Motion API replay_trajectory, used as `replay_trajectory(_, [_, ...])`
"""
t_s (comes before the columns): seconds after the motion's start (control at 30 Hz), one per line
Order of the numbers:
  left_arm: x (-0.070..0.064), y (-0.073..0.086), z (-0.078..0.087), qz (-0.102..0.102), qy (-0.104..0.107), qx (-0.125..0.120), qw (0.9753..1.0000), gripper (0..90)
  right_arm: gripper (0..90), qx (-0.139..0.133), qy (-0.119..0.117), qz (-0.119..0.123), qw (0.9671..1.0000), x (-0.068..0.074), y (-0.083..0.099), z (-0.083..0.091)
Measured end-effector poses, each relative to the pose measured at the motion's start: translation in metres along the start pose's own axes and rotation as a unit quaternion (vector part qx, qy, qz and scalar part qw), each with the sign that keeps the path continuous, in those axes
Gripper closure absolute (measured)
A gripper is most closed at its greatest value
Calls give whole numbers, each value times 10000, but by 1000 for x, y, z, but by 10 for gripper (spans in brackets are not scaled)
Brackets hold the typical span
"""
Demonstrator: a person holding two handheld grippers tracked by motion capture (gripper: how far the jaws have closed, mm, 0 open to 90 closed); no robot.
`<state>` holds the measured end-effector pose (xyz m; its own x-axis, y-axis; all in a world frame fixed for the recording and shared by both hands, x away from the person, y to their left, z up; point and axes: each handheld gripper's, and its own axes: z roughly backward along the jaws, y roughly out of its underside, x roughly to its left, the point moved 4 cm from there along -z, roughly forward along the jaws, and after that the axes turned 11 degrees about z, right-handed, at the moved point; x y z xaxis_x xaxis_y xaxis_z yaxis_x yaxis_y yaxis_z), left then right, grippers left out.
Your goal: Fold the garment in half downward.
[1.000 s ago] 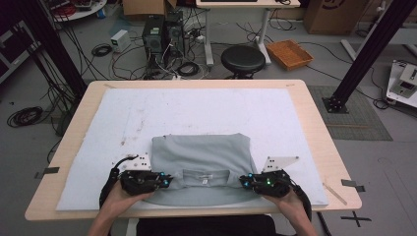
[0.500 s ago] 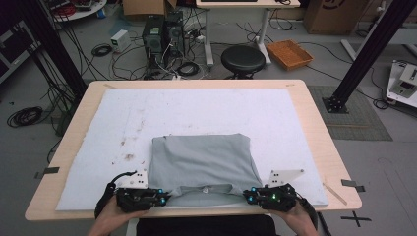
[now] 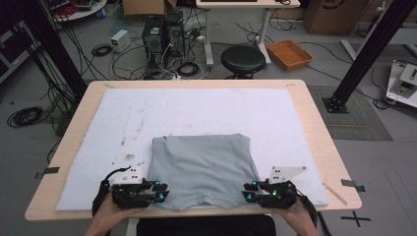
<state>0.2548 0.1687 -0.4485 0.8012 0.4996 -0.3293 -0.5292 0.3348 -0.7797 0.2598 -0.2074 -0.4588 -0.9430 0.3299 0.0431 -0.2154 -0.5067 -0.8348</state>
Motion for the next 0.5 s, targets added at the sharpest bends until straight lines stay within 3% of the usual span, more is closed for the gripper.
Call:
replay_trajectory(0.23, [7,11,-12,-111,-446,454,9979,649,576,371,281,32,9989,-4,4,-13])
replay_trajectory(0.3, [10,8,-11,-42,-504,369,9980,606,549,343,312,1,9989,-7,4,-12])
replay_trajectory(0.33, [16,0,-6,4,-608,185,9980,574,479,216,454,-113,9987,-15,-1,-9])
replay_trajectory(0.4, [20,-5,-3,20,-682,111,9976,543,407,147,628,-266,9976,-25,-7,-8])
replay_trajectory(0.43, [30,-16,2,79,-925,-6,9957,523,390,115,726,-304,9968,-32,-9,-8])
replay_trajectory(0.47, [30,-16,2,79,-925,-6,9957,513,386,89,811,-347,9961,-38,-12,-8])
replay_trajectory(0.5, [40,-27,7,105,-1082,-115,9940,504,384,65,892,-377,9953,-45,-14,-7])
